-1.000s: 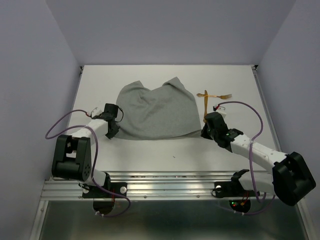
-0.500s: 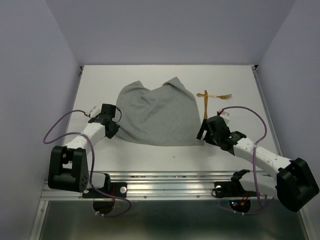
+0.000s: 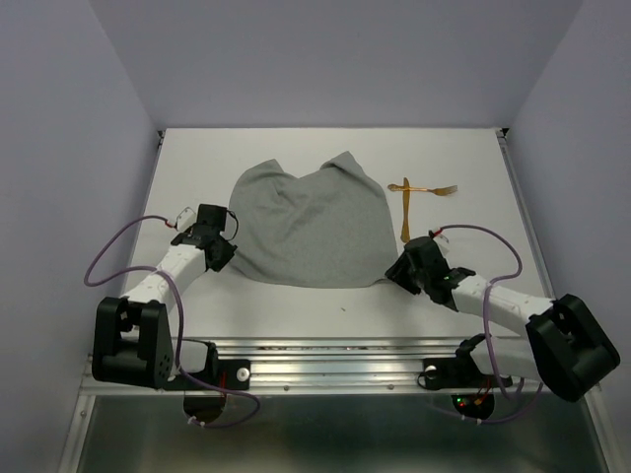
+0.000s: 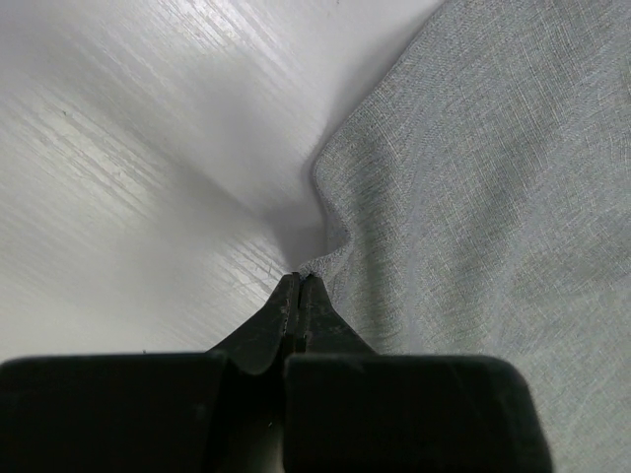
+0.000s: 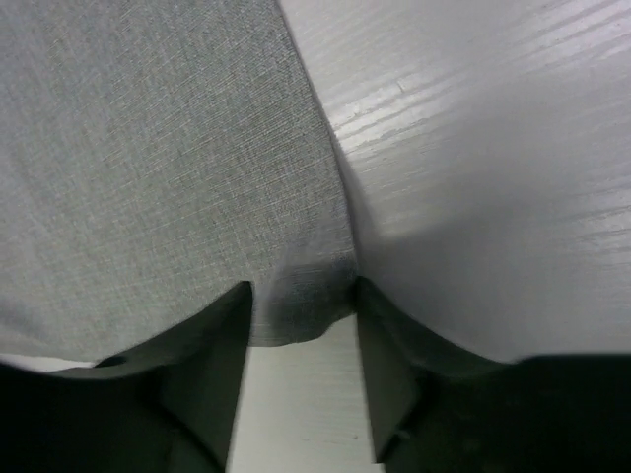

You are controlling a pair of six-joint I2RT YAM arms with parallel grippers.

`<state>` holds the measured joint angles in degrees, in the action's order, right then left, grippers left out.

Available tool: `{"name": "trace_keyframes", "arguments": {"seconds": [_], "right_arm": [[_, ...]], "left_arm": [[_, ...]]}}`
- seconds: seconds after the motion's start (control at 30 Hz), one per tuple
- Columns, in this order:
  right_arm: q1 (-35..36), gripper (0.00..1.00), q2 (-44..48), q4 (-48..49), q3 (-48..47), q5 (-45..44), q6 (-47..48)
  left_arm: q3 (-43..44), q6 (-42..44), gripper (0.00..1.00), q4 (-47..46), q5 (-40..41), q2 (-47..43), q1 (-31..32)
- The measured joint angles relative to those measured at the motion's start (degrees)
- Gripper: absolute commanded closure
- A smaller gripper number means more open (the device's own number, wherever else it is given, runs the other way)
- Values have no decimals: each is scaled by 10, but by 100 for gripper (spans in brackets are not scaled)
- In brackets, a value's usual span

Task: Fold the napkin into a case and place the utensils inside
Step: Flatten out the crumpled napkin at the center of the board.

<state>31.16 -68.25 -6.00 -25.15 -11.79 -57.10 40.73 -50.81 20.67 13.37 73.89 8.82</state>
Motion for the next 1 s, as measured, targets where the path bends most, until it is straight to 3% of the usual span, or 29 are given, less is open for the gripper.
{"name": "trace_keyframes", "arguments": {"seconds": [0.03, 0.07, 0.17, 0.63, 0.73, 0.8, 1.0], "right_arm": [[0, 69, -7, 7, 0, 0, -1], [0, 84, -15, 11, 0, -1, -5], [0, 99, -36, 21, -3, -4, -15], [0, 99, -7, -19, 2, -18, 13], [0, 99, -8, -18, 2, -17, 19], [0, 99, -12, -14, 1, -17, 21], [0, 99, -30, -10, -12, -17, 28]], "left_arm": [[0, 1, 100, 0, 0, -2, 0], [0, 2, 100, 0, -1, -4, 0], [0, 4, 100, 0, -2, -5, 0], [-5, 10, 100, -10, -13, -5, 0], [-14, 18, 43, -20, -23, -5, 0], [-20, 21, 22, -27, -31, -5, 0], [-33, 26, 33, -48, -43, -4, 0]]}}
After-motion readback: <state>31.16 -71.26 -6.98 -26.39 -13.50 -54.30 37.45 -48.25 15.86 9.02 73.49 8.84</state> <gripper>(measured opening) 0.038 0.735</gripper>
